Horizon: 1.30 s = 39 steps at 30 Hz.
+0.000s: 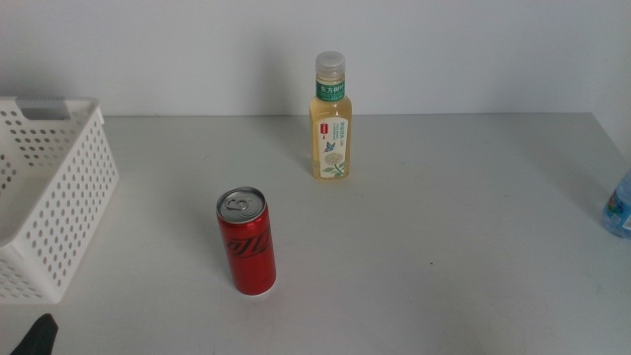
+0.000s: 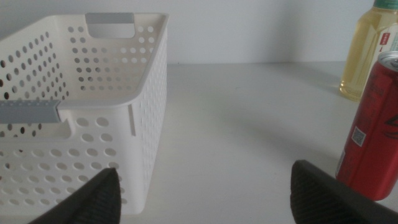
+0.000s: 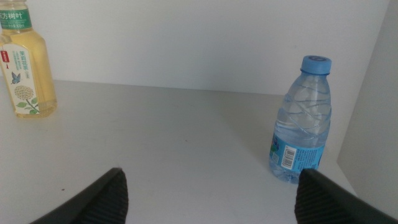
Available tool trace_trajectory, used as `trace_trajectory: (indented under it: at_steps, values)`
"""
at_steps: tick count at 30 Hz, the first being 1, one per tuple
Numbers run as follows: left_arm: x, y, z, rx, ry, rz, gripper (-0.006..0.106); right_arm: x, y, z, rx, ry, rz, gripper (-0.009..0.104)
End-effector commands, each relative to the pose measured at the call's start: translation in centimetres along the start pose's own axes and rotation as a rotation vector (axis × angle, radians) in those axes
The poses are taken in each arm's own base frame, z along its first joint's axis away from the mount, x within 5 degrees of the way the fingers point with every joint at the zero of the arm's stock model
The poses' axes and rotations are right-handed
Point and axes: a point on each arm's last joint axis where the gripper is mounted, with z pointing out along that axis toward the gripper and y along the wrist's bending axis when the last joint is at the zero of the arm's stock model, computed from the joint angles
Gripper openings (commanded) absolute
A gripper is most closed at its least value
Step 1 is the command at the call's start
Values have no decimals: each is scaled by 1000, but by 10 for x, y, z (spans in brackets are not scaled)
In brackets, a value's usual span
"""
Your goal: Use arms to grab the bottles and put them into the dustbin to the left of the table.
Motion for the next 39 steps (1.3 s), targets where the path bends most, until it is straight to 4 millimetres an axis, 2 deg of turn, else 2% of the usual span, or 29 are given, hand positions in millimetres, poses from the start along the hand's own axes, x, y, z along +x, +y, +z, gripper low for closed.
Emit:
trace_trajectory:
  at_steps: [1,6,11,19,29,39]
  values:
    - [-10,-1,0,21,-101,-24,93,-12,-1,-3,11,-116,-21,94]
    - [-19,-8,12,124,-126,-12,93,-12,-1,-3,11,-116,-21,94]
    - [-26,-26,26,296,-160,51,93,-12,-1,-3,11,-116,-21,94]
    - [-13,-56,44,499,-51,90,93,-12,-1,-3,11,-116,-21,94]
    - [4,-72,67,521,-5,114,93,-12,-1,-3,11,-116,-21,94]
    - [11,-77,83,484,-91,89,93,-12,-1,-3,11,-116,-21,94]
